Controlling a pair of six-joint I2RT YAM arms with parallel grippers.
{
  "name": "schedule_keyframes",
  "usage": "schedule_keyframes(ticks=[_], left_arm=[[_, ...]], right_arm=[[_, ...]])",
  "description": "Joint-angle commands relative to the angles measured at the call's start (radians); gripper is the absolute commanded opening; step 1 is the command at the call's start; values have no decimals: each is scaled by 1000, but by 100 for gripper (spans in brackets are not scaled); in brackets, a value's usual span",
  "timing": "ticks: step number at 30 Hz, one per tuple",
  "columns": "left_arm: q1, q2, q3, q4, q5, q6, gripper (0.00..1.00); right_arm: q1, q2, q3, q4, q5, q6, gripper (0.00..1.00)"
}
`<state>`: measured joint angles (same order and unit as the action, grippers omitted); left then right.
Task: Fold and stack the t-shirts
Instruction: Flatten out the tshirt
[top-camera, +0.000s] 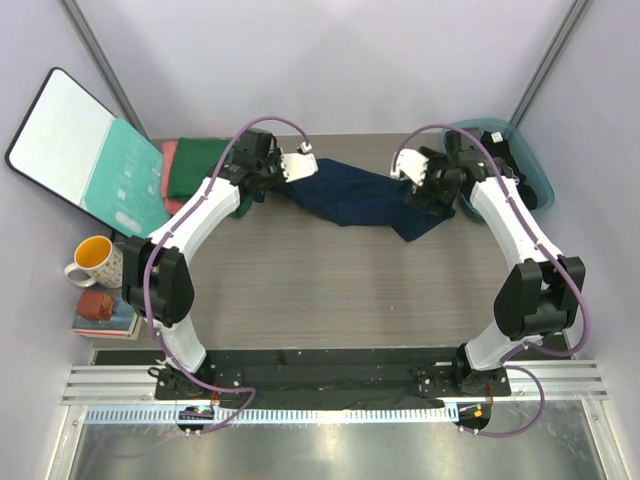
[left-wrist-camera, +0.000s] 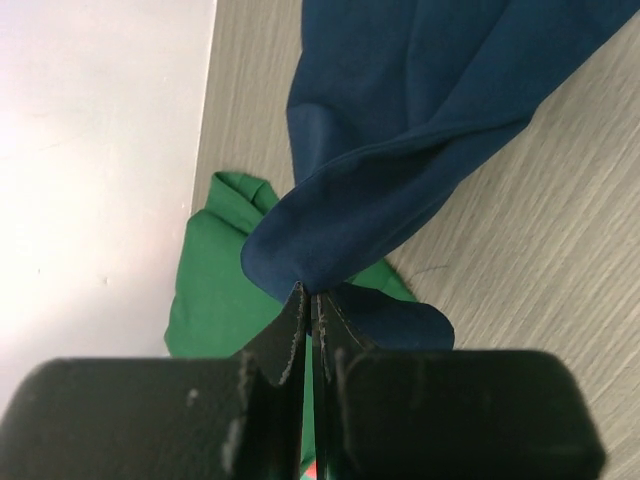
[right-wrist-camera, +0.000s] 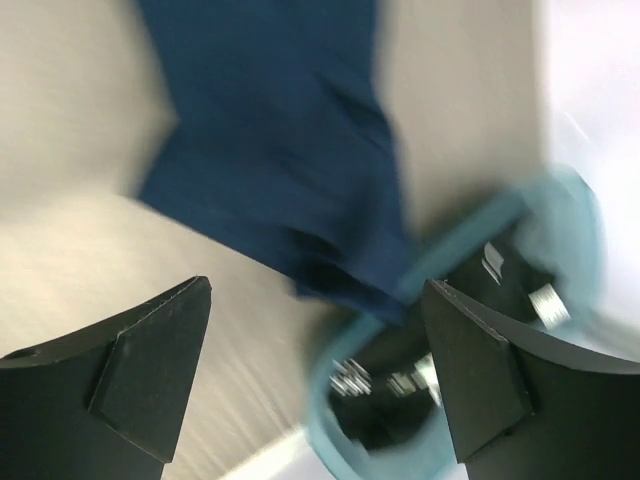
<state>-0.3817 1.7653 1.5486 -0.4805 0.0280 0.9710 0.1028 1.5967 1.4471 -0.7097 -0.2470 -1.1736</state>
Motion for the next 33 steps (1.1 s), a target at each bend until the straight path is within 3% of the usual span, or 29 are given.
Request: schedule_keyframes(ticks=[1, 11, 21, 22, 25, 26, 28, 29, 33], left_arm=[[-13, 32, 60, -7, -8, -43, 0], [-17, 59, 102, -13, -19, -72, 0], [-14, 26, 31, 19, -66, -69, 0], [-11, 23, 27, 19, -66, -69, 0], [-2, 19, 21, 20, -68, -66, 0], [1, 20, 19, 20, -69, -66, 0], [9, 19, 19, 20, -73, -63, 0], [12, 16, 21, 20, -73, -61, 0], [23, 13, 18, 48, -91, -55, 0]], right_arm=[[101, -1, 26, -238, -173, -44, 92], [169, 137, -132, 131, -46, 66, 89], [175, 292, -129, 371, 63, 123, 84], [176, 302, -126, 383, 69, 130, 81], [186, 335, -114, 397, 95, 135, 56], [189, 344, -113, 401, 106, 138, 30], [190, 341, -109, 423, 140, 137, 6], [192, 335, -108, 430, 152, 134, 1], [189, 278, -79, 458, 225, 86, 1]])
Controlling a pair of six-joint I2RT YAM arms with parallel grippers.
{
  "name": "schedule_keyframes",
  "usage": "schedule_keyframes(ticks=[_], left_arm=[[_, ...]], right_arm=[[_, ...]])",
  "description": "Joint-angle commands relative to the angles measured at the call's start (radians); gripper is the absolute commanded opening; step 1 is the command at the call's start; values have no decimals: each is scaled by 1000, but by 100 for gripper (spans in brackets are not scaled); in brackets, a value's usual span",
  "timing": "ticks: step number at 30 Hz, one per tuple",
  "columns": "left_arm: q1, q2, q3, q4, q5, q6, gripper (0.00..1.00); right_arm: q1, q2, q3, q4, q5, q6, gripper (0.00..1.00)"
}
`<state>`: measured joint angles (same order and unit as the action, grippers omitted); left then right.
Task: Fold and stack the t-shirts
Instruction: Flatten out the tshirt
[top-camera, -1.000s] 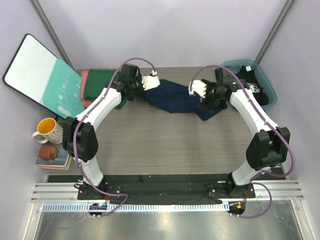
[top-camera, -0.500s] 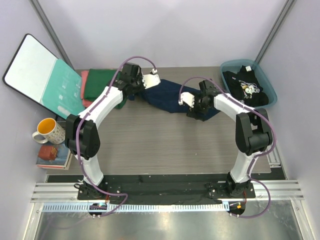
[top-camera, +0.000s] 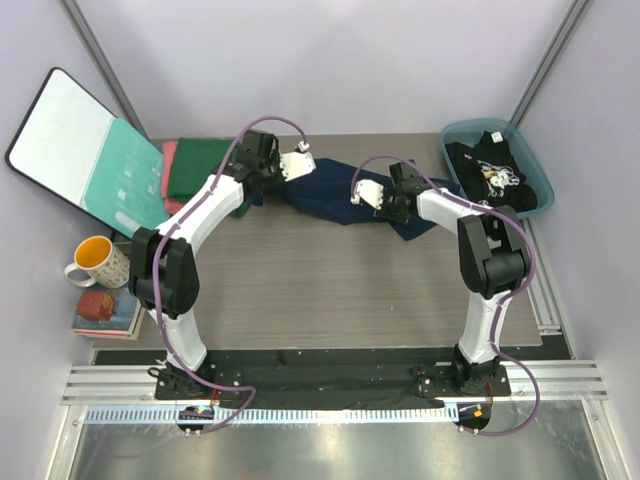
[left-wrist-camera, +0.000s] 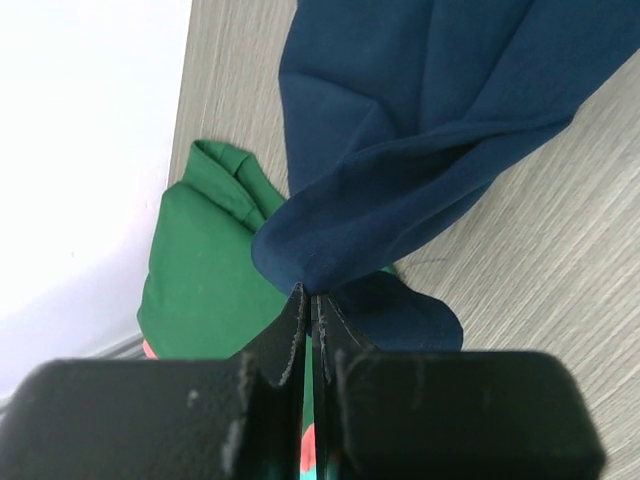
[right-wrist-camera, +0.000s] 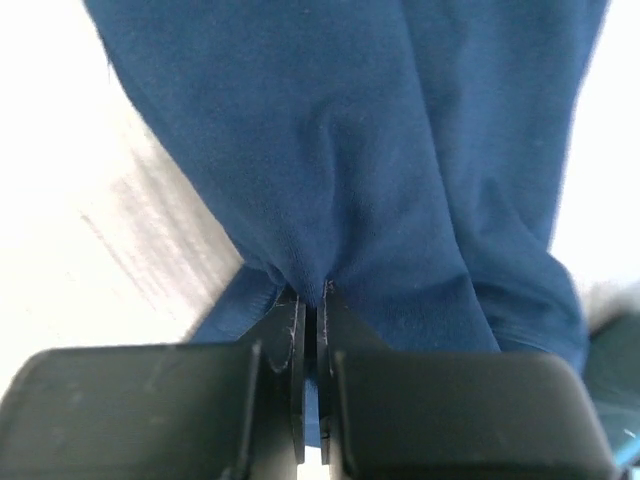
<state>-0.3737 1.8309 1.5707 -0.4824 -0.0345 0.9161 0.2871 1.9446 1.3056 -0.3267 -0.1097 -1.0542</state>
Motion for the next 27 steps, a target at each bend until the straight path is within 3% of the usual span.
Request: schedule_keyframes(ticks=[1, 5, 9, 18, 27], left_arm=[[15, -55, -9, 65, -60, 4, 0], [22, -56, -25, 310, -200, 29, 0], [44, -33, 84, 436, -268, 53, 0], [53, -9, 242, 634, -271, 202, 0], [53, -44, 190, 837, -251, 355, 0]], right_arm=[[3, -84, 72, 87, 100, -38, 1], [-12, -156, 125, 216, 180, -64, 1], [-20, -203, 168, 321, 225, -125, 1], [-45, -214, 271, 580, 285, -217, 1], [-81, -187, 337, 857, 320, -265, 1]])
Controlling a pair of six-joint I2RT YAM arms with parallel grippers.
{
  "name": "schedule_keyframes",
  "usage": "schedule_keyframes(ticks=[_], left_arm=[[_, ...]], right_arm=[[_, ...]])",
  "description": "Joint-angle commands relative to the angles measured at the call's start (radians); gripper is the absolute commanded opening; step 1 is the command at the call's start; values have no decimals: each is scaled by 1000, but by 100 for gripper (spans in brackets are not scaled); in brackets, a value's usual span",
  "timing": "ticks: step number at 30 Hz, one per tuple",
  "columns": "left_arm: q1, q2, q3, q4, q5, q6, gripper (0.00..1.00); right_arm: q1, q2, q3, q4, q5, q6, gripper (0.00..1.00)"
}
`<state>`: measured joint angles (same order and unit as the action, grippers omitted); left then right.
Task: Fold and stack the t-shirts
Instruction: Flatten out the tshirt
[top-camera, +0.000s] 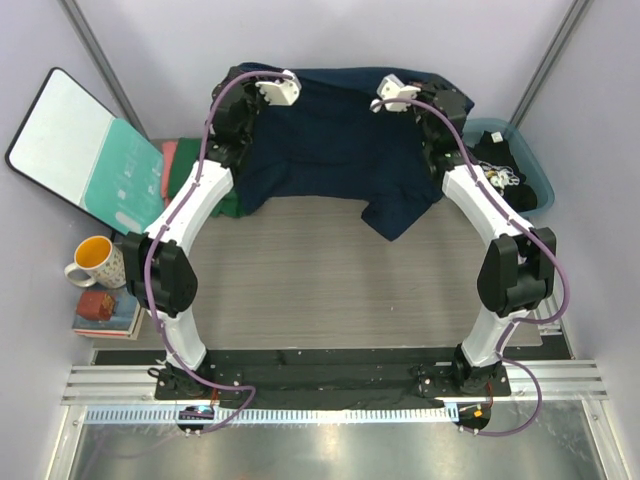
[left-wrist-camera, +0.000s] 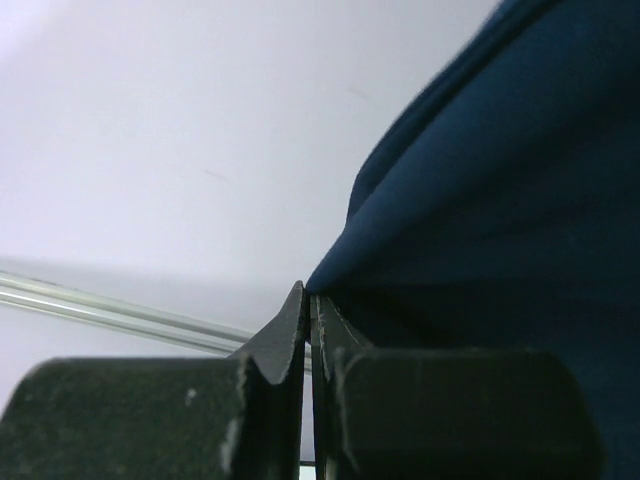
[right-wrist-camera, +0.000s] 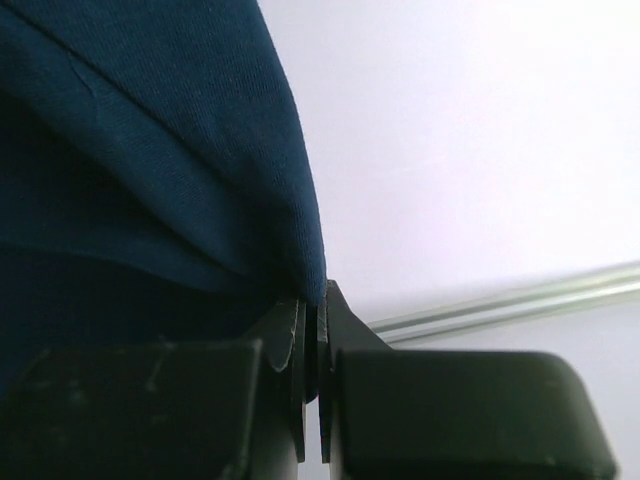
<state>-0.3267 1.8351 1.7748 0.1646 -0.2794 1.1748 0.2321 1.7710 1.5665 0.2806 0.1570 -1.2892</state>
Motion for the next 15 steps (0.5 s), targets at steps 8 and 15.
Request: schedule_keyframes(ticks=[8, 15], left_arm=[[17, -88, 14, 282, 19, 175, 0], [18, -152, 87, 308, 83, 210, 0]], right_arm=[[-37, -45, 119, 407, 72, -1, 1], [-37, -152, 147, 376, 59, 25, 1]])
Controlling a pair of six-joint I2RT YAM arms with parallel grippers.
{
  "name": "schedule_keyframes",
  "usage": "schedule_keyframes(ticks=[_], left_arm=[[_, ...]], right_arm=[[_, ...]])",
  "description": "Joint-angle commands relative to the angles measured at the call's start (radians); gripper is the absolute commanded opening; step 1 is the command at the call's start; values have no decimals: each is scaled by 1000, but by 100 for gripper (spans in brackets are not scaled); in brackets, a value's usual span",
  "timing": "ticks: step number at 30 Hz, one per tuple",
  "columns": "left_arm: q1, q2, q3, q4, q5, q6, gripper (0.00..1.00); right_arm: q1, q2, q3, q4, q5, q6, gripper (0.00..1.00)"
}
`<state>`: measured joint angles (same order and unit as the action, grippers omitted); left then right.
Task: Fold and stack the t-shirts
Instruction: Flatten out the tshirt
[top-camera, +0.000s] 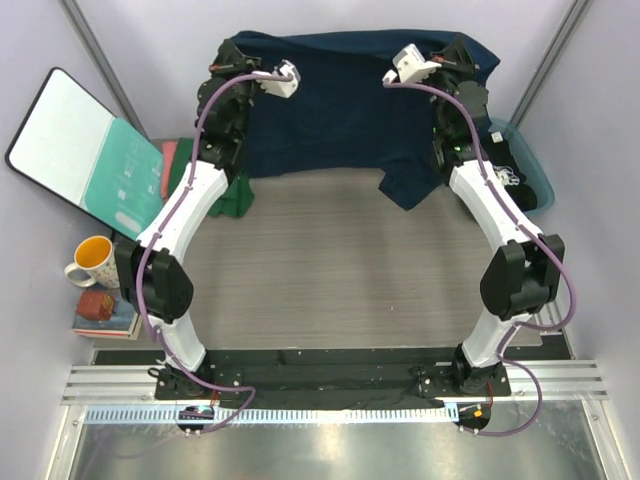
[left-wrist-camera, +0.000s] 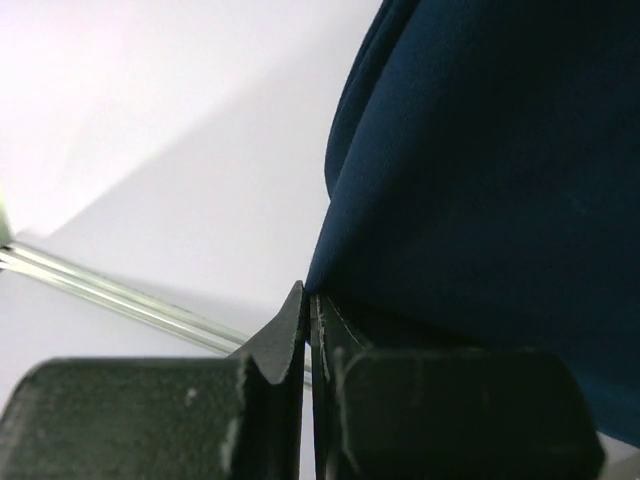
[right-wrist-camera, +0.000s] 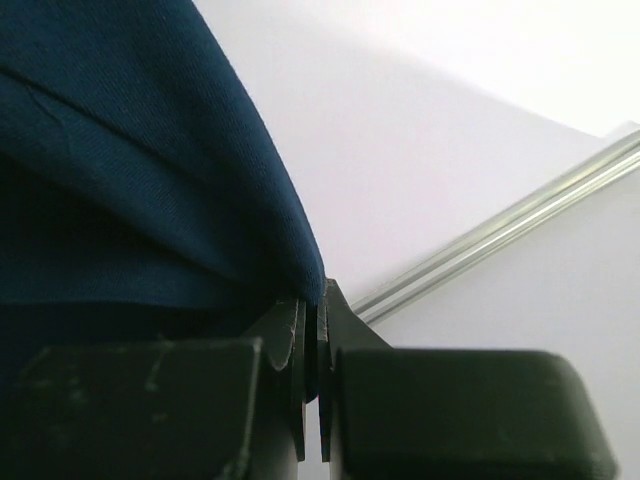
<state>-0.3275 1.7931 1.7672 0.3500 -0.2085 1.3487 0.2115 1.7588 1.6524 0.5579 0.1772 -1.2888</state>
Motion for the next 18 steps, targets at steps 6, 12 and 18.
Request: schedule_keyframes(ticks=[6, 12, 18], left_arm=[[21, -222, 121, 47, 98, 18, 0], [21, -282, 129, -6, 87, 12, 0], [56, -279, 84, -51, 147, 53, 0]], right_arm=[[-17, -300, 23, -39, -21, 71, 1], [-15, -374, 14, -73, -50, 74, 1], [-18, -326, 24, -66, -53, 71, 1]])
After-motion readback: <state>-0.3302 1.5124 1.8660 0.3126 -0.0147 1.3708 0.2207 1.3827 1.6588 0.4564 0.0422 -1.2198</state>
